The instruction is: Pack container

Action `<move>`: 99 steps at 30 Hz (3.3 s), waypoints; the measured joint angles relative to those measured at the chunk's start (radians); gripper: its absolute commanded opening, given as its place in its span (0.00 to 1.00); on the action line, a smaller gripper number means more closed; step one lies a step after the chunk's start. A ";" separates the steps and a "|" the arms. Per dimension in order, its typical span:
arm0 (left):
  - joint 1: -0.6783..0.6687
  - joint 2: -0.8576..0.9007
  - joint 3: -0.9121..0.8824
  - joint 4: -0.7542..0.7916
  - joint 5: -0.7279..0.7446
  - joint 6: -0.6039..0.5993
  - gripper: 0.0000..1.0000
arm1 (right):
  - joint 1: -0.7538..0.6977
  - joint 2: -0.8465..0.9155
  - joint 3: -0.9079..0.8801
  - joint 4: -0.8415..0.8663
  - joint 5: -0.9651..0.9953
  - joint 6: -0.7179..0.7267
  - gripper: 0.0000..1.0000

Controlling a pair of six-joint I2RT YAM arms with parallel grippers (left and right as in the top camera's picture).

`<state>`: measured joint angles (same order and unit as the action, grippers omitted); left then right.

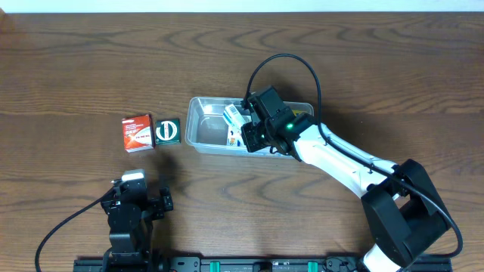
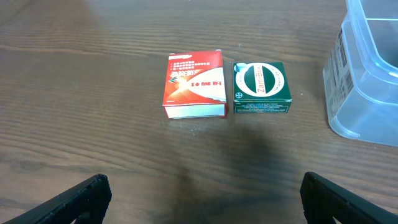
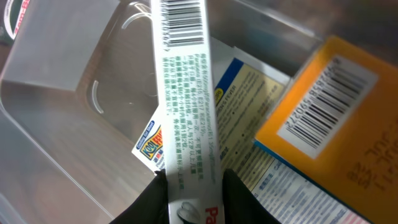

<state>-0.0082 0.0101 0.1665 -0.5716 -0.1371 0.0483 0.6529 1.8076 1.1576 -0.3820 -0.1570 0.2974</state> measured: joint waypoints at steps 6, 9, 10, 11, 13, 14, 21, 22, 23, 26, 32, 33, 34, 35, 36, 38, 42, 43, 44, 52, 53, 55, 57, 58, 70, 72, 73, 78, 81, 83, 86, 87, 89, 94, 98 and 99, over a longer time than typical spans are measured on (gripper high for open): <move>0.000 0.000 0.000 0.000 0.000 0.000 0.98 | 0.000 -0.020 0.005 -0.043 0.061 -0.200 0.22; 0.000 0.000 0.000 0.000 0.000 0.000 0.98 | 0.000 -0.050 0.006 -0.108 0.110 -0.333 0.17; 0.000 0.000 0.000 0.000 0.000 0.000 0.98 | 0.000 -0.062 0.006 -0.134 0.128 -0.381 0.15; 0.000 0.000 0.000 0.000 0.000 0.000 0.98 | 0.000 -0.071 0.006 -0.152 0.141 -0.423 0.12; 0.000 0.000 0.000 0.000 0.000 0.000 0.98 | 0.000 -0.088 0.008 -0.195 0.169 -0.513 0.08; 0.000 0.000 0.000 0.000 0.000 0.000 0.98 | 0.000 -0.093 0.009 -0.216 0.188 -0.557 0.08; 0.000 0.000 0.000 0.000 0.000 0.000 0.98 | 0.000 -0.111 0.023 -0.364 0.325 -0.827 0.11; 0.000 0.000 0.000 0.000 0.000 0.000 0.98 | 0.000 -0.113 0.023 -0.379 0.351 -0.855 0.11; 0.000 0.000 0.000 0.000 0.000 0.000 0.98 | -0.002 -0.113 0.023 -0.388 0.372 -0.875 0.11; 0.000 0.000 0.000 0.000 0.000 0.000 0.98 | -0.010 -0.113 0.023 -0.396 0.413 -0.919 0.15; 0.000 0.000 0.000 0.000 0.000 0.000 0.98 | -0.021 -0.113 0.023 -0.399 0.461 -0.956 0.23; 0.000 0.000 0.000 0.000 0.000 0.000 0.98 | -0.022 -0.113 0.023 -0.396 0.465 -0.959 0.27; 0.000 0.000 0.000 0.000 0.000 0.000 0.98 | -0.023 -0.113 0.023 -0.391 0.469 -0.961 0.29; 0.000 0.000 0.000 0.000 0.000 0.000 0.98 | -0.025 -0.113 0.023 -0.383 0.472 -0.966 0.31; 0.000 0.000 0.000 0.000 0.000 0.000 0.98 | -0.026 -0.113 0.023 -0.376 0.476 -0.967 0.33; 0.000 0.000 0.000 0.000 0.000 0.000 0.98 | -0.029 -0.113 0.023 -0.363 0.482 -0.965 0.47; 0.000 0.000 0.000 0.000 0.000 0.000 0.98 | -0.036 -0.117 0.023 -0.324 0.492 -0.966 0.65; 0.000 0.000 0.000 0.000 0.000 0.000 0.98 | -0.037 -0.123 0.023 -0.312 0.491 -0.961 0.69; 0.000 0.000 0.000 0.000 0.000 0.000 0.98 | -0.038 -0.134 0.023 -0.298 0.490 -0.950 0.70; 0.000 0.000 0.000 0.000 0.000 0.000 0.98 | -0.064 -0.327 0.024 -0.167 0.388 -0.682 0.55; 0.000 0.000 0.000 0.000 0.000 0.000 0.98 | -0.076 -0.342 0.025 -0.169 0.368 -0.618 0.54; 0.000 0.000 0.000 0.000 0.000 0.000 0.98 | -0.103 -0.354 0.025 -0.182 0.312 -0.492 0.50; 0.000 0.000 0.000 0.000 0.000 0.000 0.98 | -0.127 -0.351 0.025 -0.206 0.225 -0.395 0.42; 0.000 0.000 0.000 0.000 0.000 0.000 0.98 | -0.134 -0.345 0.025 -0.215 0.174 -0.357 0.41; 0.000 0.000 0.000 0.000 0.000 0.000 0.98 | -0.193 -0.333 0.025 -0.240 0.072 0.047 0.89; 0.000 0.000 0.000 0.000 0.000 0.000 0.98 | -0.260 -0.333 0.025 -0.266 0.082 0.132 0.99; 0.000 0.000 0.000 0.000 0.000 0.000 0.98 | -0.307 -0.333 0.025 -0.282 0.086 0.171 0.99; 0.000 0.000 0.000 0.000 0.000 0.000 0.98 | -0.502 -0.333 0.025 -0.337 0.106 0.256 0.99; 0.000 0.000 0.000 0.000 0.000 0.000 0.98 | -0.565 -0.333 0.025 -0.357 0.108 0.280 0.99; 0.000 0.000 0.000 0.000 0.000 0.000 0.98 | -0.591 -0.333 0.025 -0.360 0.107 0.288 0.99; 0.000 0.000 0.000 0.000 0.000 0.000 0.98 | -0.607 -0.333 0.025 -0.360 0.106 0.296 0.99; 0.000 0.000 0.000 0.000 0.000 0.000 0.98 | -0.608 -0.333 0.025 -0.360 0.105 0.298 0.99; 0.000 0.000 0.000 0.003 0.000 0.000 0.98 | -0.608 -0.333 0.025 -0.362 0.105 0.299 0.99; 0.000 0.000 0.000 -0.005 0.038 -0.027 0.98 | -0.608 -0.333 0.025 -0.385 0.105 0.299 0.99; 0.000 0.000 -0.002 0.003 0.112 -0.053 0.98 | -0.608 -0.333 0.025 -0.392 0.105 0.299 0.99; 0.000 0.000 -0.002 0.008 0.125 -0.055 0.98 | -0.608 -0.333 0.025 -0.391 0.105 0.299 0.99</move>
<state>-0.0082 0.0105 0.1650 -0.5640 -0.0120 -0.0063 0.0452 1.4742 1.1828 -0.7734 -0.0525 0.5961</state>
